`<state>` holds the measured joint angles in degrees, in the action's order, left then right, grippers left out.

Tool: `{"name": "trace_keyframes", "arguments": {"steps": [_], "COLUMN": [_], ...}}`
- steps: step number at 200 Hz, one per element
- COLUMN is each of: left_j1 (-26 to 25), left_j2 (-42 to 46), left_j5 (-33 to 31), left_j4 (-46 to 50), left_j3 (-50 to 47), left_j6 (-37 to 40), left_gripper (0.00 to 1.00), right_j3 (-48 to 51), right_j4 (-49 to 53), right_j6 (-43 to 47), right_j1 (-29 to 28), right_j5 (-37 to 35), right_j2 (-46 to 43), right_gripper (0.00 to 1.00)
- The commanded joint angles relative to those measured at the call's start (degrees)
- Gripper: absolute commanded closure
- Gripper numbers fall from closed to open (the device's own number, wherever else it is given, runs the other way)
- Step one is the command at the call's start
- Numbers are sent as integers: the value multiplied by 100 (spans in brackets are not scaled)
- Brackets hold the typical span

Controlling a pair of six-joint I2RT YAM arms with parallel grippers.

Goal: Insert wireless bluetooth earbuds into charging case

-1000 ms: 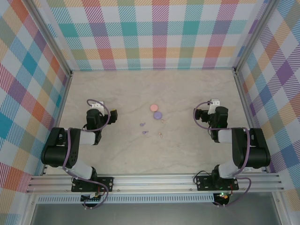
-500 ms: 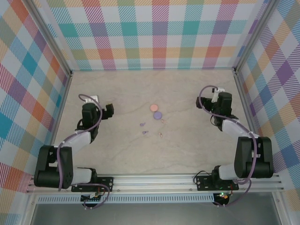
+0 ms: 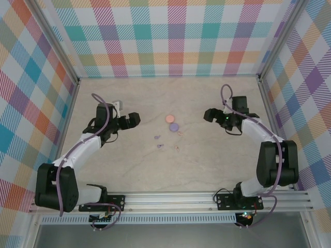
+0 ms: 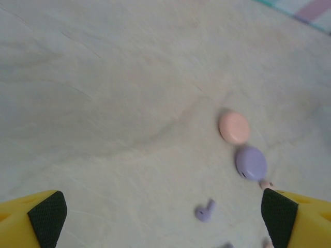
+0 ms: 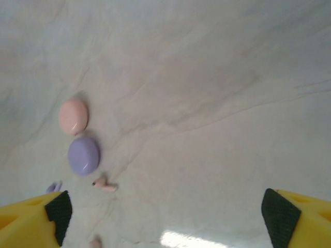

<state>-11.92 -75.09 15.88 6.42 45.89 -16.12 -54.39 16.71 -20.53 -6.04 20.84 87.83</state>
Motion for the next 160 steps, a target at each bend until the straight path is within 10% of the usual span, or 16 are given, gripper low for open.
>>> {"name": "trace_keyframes", "arguments": {"steps": [1, 68, 160], "left_j1": [-356, -1172, -1433], "left_j2": [-381, -1963, -3355], "left_j5": [429, 638, 1097], "left_j4": [390, 475, 330], "left_j3": [406, 1462, 2338], "left_j6": [-137, -237, -534], "left_gripper": [6, 29, 43], "right_j3": [-339, -1245, -1879], "right_j4": [346, 549, 544], "right_j6": [-73, -226, -322], "right_j1": [-435, -1242, -1420], "right_j5": [543, 769, 1267], "right_j2": [303, 1406, 2399], "right_gripper": [16, 62, 69]}}
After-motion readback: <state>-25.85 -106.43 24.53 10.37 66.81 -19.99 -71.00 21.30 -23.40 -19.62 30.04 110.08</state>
